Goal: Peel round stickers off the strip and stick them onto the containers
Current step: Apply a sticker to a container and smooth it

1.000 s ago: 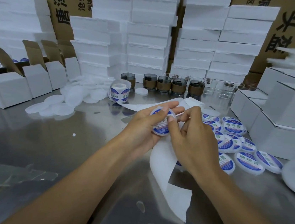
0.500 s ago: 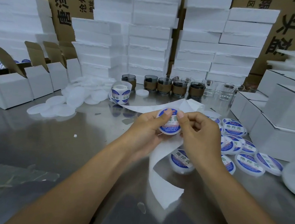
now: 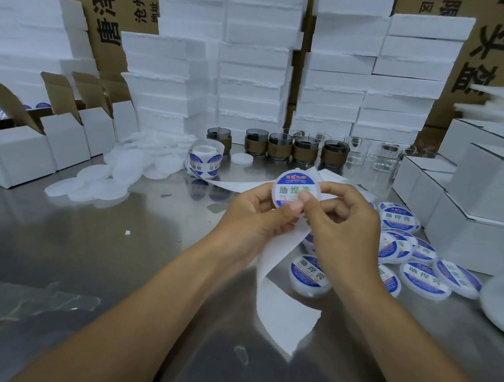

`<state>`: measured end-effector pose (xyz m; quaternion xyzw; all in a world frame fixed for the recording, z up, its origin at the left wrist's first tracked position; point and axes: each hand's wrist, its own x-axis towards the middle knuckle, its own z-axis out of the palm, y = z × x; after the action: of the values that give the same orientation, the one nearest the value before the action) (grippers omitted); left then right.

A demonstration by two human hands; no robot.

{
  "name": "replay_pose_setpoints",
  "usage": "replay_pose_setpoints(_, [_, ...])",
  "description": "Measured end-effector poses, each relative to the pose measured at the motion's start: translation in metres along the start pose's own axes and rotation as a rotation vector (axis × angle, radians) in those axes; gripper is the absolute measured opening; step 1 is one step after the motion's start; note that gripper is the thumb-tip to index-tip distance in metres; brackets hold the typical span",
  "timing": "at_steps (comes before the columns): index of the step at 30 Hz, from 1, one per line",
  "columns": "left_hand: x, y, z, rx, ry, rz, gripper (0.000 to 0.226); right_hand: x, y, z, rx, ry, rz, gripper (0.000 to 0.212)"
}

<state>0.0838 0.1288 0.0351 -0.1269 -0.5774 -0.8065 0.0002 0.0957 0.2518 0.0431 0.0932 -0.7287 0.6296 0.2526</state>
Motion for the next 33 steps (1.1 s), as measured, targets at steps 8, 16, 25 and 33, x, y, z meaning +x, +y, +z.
replay_pose_setpoints(8, [0.0, -0.001, -0.002, 0.046, 0.013, 0.003, 0.041, 0.001, 0.002, 0.0, 0.007, 0.032, 0.001, 0.008])
replay_pose_setpoints(16, [0.001, 0.002, -0.001, 0.022, 0.006, -0.017, 0.017, 0.001, 0.004, 0.0, -0.001, 0.025, -0.044, 0.009])
replay_pose_setpoints(25, [0.004, -0.001, -0.004, 0.053, 0.151, 0.011, 0.014, 0.006, 0.006, -0.003, -0.075, -0.01, -0.089, 0.025])
replay_pose_setpoints(33, [0.005, -0.012, -0.016, 0.812, 0.32, -0.011, 0.045, 0.024, 0.022, -0.029, -0.194, 0.193, 0.062, 0.047])
